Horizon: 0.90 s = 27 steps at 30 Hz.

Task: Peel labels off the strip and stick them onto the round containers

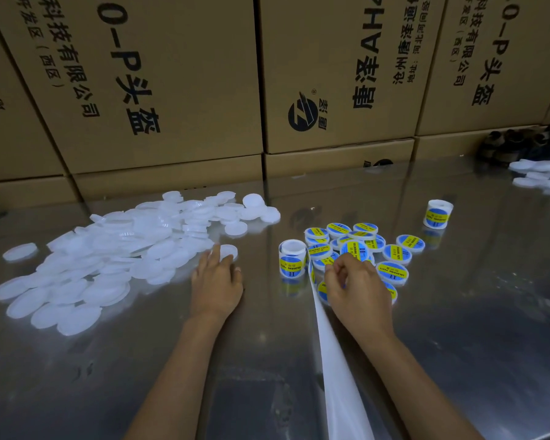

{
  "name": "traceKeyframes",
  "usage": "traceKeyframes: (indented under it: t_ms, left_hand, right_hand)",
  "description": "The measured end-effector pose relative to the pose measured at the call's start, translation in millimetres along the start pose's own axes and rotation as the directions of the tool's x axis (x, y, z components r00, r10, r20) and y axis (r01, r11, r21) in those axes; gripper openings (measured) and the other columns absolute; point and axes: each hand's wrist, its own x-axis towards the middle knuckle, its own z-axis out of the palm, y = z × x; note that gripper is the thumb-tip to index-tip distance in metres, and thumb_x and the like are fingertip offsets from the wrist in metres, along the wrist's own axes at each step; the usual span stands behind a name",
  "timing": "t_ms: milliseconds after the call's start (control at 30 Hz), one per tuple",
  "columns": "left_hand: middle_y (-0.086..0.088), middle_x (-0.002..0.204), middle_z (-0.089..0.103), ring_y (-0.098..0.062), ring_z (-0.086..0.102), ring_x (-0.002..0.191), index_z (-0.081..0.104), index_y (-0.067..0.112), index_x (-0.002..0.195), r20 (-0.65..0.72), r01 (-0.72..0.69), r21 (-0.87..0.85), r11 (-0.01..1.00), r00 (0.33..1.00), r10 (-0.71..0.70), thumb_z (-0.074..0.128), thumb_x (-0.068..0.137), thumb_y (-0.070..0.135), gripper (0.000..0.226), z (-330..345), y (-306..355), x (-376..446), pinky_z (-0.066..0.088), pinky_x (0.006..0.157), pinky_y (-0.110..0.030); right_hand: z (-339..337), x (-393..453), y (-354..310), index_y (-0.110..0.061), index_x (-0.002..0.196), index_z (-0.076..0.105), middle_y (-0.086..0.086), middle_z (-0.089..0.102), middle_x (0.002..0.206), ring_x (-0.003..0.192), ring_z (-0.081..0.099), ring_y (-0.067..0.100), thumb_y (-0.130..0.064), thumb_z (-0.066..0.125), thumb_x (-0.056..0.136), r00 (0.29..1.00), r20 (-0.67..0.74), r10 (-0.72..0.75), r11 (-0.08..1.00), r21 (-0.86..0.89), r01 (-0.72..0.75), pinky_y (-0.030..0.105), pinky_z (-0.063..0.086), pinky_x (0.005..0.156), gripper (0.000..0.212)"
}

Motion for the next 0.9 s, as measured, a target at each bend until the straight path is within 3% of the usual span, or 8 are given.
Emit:
traceKeyframes:
  t_ms: [167,300,433,533,600,667,700,900]
  left_hand:
    - [-0.012,0.140,0.057,-0.028,0.048,0.134,0.060,0.014,0.091,-0.092,-0.034,-0.241,0.970,0.996,0.012,0.063,0.089,0.011,0.005,-3.5,0.0,-5.9,0.037,0.110,-0.047]
    - [-0.007,0.120,0.069,-0.023,0.063,0.110,0.059,0.014,0.082,-0.089,-0.038,-0.307,0.951,0.996,0.010,0.072,0.088,0.018,0.015,-5.3,-0.8,-10.1,0.045,0.093,-0.033]
    - [0.004,0.092,0.064,-0.016,0.061,0.087,0.054,0.019,0.083,-0.119,-0.037,-0.398,0.917,0.993,-0.011,0.065,0.095,0.021,0.016,-7.4,2.1,-12.7,0.035,0.059,-0.014]
    - [0.001,0.099,0.070,-0.003,0.067,0.085,0.058,0.019,0.089,-0.085,0.032,-0.706,0.708,0.988,-0.130,0.055,0.101,0.017,0.012,-14.3,14.4,-14.2,0.046,0.064,-0.010]
    - [-0.014,0.110,0.070,-0.022,0.073,0.090,0.062,0.013,0.109,0.112,0.204,-0.872,0.446,0.968,-0.225,0.050,0.104,0.018,0.014,-19.1,21.0,-13.8,0.057,0.076,-0.027]
    - [-0.019,0.113,0.069,-0.033,0.073,0.094,0.058,0.007,0.123,0.340,0.376,-0.911,0.172,0.918,-0.207,0.050,0.105,0.018,0.023,-22.5,24.3,-15.7,0.061,0.075,-0.035]
    - [-0.019,0.111,0.070,-0.033,0.074,0.093,0.058,0.004,0.122,0.400,0.421,-0.901,0.104,0.899,-0.176,0.051,0.104,0.017,0.024,-23.0,25.2,-16.4,0.062,0.072,-0.036]
    - [-0.013,0.093,0.072,-0.024,0.072,0.071,0.066,0.004,0.099,0.467,0.478,-0.875,0.080,0.875,-0.125,0.051,0.098,0.017,0.020,-20.4,45.2,-24.5,0.058,0.055,-0.033]
  right_hand:
    - [6.1,-0.1,2.6,-0.021,0.090,0.063,-0.011,0.064,0.089,0.094,0.052,0.015,-0.019,0.059,0.091,0.995,0.082,-0.060,0.990,0.136,0.049,0.033,0.044,0.072,0.005]
    - [12.9,-0.2,1.6,-0.017,0.124,0.064,-0.001,0.065,0.123,0.121,0.052,0.018,-0.015,0.058,0.093,0.980,0.181,-0.086,0.985,0.161,0.057,0.027,0.034,0.100,0.032]
    - [17.6,0.4,-1.2,-0.011,0.124,0.064,0.004,0.066,0.123,0.119,0.052,0.021,-0.017,0.059,0.094,0.975,0.187,-0.118,0.985,0.144,0.092,0.018,0.023,0.093,0.030]
    - [19.3,0.2,-1.3,-0.011,0.114,0.065,0.003,0.069,0.113,0.110,0.052,0.020,-0.023,0.062,0.093,0.978,0.172,-0.117,0.984,0.151,0.091,0.015,0.019,0.087,0.024]
    - [21.3,1.0,-0.8,-0.012,0.113,0.064,0.002,0.069,0.109,0.109,0.054,0.021,-0.027,0.063,0.092,0.977,0.182,-0.110,0.986,0.147,0.084,0.019,0.021,0.091,0.025]
    - [23.2,2.4,-0.7,-0.013,0.114,0.064,0.000,0.069,0.107,0.109,0.057,0.021,-0.029,0.064,0.091,0.974,0.198,-0.113,0.987,0.138,0.087,0.024,0.024,0.095,0.027]
    - [23.9,3.0,-1.0,-0.014,0.113,0.064,0.000,0.069,0.105,0.108,0.058,0.020,-0.030,0.064,0.091,0.972,0.205,-0.114,0.987,0.136,0.087,0.026,0.025,0.097,0.028]
    - [28.1,8.4,-4.0,-0.019,0.122,0.063,-0.004,0.071,0.109,0.111,0.060,0.020,-0.034,0.073,0.082,0.976,0.211,-0.056,0.993,0.113,0.032,0.040,0.033,0.108,0.044]
